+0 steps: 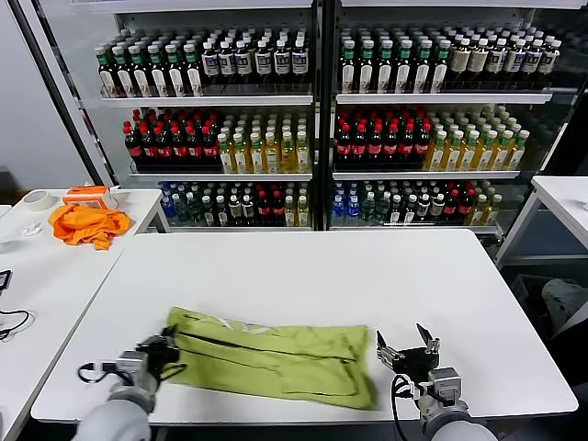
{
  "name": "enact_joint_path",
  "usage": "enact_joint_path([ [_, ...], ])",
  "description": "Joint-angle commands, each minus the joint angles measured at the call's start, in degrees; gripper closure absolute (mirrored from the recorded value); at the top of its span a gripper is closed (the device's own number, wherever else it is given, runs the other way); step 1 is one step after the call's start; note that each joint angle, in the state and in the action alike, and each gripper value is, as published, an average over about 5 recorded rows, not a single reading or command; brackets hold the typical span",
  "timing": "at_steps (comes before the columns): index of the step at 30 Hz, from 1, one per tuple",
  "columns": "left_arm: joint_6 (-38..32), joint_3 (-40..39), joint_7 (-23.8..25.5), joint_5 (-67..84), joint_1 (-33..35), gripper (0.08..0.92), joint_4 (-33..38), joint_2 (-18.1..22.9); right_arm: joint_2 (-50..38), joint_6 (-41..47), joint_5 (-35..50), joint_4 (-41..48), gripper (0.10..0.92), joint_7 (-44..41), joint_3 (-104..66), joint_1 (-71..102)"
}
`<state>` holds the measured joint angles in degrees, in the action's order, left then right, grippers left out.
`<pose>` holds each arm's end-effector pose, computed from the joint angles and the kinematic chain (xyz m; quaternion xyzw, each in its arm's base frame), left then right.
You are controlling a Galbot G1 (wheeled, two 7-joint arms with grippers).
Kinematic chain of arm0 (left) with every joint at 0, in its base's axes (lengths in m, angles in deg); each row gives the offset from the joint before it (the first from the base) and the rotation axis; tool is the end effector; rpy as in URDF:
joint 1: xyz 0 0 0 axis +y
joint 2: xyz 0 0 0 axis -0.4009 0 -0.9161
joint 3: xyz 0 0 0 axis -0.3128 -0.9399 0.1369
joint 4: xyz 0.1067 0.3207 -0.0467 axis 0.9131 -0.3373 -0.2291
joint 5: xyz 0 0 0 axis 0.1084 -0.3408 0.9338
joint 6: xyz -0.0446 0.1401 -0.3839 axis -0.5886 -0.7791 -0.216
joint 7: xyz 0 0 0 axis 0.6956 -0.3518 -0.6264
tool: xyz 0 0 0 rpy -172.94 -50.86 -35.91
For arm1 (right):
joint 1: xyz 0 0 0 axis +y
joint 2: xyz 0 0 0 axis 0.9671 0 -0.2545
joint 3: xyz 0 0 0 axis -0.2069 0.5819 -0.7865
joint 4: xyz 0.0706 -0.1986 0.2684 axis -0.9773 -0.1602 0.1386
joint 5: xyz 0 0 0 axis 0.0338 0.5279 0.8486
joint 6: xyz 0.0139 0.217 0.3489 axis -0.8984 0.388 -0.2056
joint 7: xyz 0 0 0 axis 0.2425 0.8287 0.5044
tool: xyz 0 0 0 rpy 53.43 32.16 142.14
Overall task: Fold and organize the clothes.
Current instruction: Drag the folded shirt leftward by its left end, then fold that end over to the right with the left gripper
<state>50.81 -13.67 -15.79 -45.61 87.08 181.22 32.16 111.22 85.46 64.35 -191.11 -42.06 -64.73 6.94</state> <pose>0.2933 0.0762 -0.2682 0.0638 -0.9634 -0.1121 0.2351 0.2584 0.0042 -0.2593 0.0391 -0.9777 0.0707 0.1941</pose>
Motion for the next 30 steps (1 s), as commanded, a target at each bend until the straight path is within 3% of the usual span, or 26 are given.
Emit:
enact_joint_path([
  [1,3.55,19.18,-5.96,-4.41,6.68,0.893,0.37,-7.83,-0.08,-0.03,-0.01,0.79,0.203,-0.11,0.40,-1.23],
  [14,5.28,0.83,-5.17,12.25,-2.51,0.893,10.09,-1.22,-1.14,0.12,0.05,-0.38,0.203,-0.02,-2.50,1.51],
  [30,5.16,-10.09,-2.13,17.57,-9.13,0.893,9.16,3.92,0.14,0.04,-0.50,0.03,0.203,-0.08,-2.83,1.94],
])
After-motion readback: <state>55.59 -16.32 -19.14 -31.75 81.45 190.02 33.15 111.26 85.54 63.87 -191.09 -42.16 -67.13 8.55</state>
